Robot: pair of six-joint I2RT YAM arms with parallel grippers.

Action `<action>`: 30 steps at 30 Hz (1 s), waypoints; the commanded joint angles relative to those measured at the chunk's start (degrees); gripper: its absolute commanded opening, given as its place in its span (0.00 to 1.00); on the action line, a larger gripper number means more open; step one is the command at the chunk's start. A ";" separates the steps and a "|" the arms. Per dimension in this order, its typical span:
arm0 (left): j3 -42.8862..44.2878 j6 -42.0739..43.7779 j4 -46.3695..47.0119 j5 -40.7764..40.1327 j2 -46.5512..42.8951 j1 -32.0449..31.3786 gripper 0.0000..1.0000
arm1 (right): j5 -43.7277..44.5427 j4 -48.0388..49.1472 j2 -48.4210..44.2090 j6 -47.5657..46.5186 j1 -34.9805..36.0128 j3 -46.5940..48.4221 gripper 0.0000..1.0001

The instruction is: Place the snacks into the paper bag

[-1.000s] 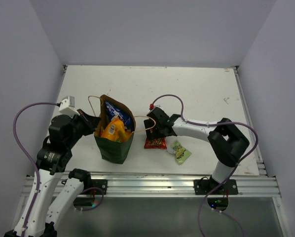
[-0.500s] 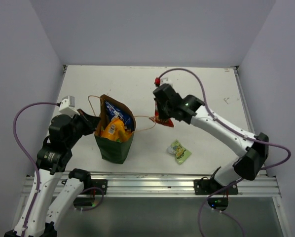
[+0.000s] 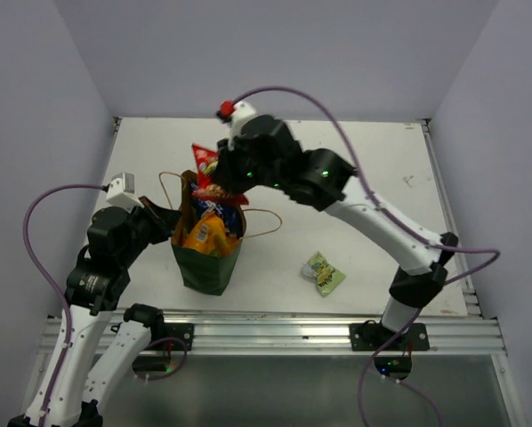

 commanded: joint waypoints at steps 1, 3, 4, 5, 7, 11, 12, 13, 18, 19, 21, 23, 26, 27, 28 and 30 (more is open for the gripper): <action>0.51 -0.72 2.19 -0.08 -0.98 -0.35 0.00 | -7.21 0.34 6.37 1.20 4.20 -5.49 0.00; 0.51 -0.81 1.84 -0.17 -1.16 -0.35 0.00 | -7.22 1.14 7.60 1.64 5.43 -6.82 0.00; 0.51 -0.90 1.75 -0.25 -1.33 -0.34 0.00 | -7.22 1.58 7.86 1.90 5.53 -7.69 0.00; 0.51 -0.99 1.58 -0.34 -1.51 -0.34 0.00 | -7.05 1.76 7.95 1.99 5.61 -8.14 0.00; 0.68 -1.16 1.31 -0.52 -1.86 -0.35 0.00 | -6.09 1.67 7.69 1.91 5.53 -9.19 0.00; 0.60 -1.43 0.61 -0.87 -2.56 -0.43 0.00 | -1.35 -1.74 8.13 0.59 5.61 -8.50 0.47; 0.60 -1.52 0.70 -0.87 -2.74 -0.43 0.00 | -1.07 -2.80 8.57 0.07 5.61 -7.10 0.65; 0.60 -1.43 0.61 -0.78 -2.74 -0.43 0.00 | -1.07 -4.38 8.22 -0.63 5.79 -6.56 0.72; 0.86 -1.25 0.35 -0.87 -2.56 -0.43 0.00 | 4.27 -5.61 0.32 -1.87 7.89 -1.65 0.94; 0.77 -1.25 0.35 -0.78 -2.56 -0.35 0.00 | 8.21 -7.62 -1.52 -1.61 7.90 -1.38 0.94; 0.69 -1.08 0.52 -0.61 -2.56 -0.34 0.00 | 13.32 -9.48 -8.01 -1.26 7.90 -8.52 0.99; 0.60 -0.64 0.70 -0.61 -2.56 -0.43 0.00 | 20.53 -10.98 -15.64 0.67 7.72 -17.32 0.99; 0.51 -0.11 0.87 -0.17 -2.39 -0.43 0.00 | 23.98 -10.20 -25.57 8.47 7.20 -38.23 0.99; 0.51 -0.11 0.96 0.18 -2.21 -0.35 0.00 | 24.15 -9.41 -27.79 11.02 6.85 -43.59 0.99; 0.51 0.15 0.96 0.44 -2.12 -0.43 0.00 | 24.07 -7.57 -30.34 15.83 6.50 -53.31 0.99; 0.51 0.41 1.05 0.97 -1.95 -0.35 0.00 | 22.93 -5.81 -35.60 19.82 5.45 -65.19 0.99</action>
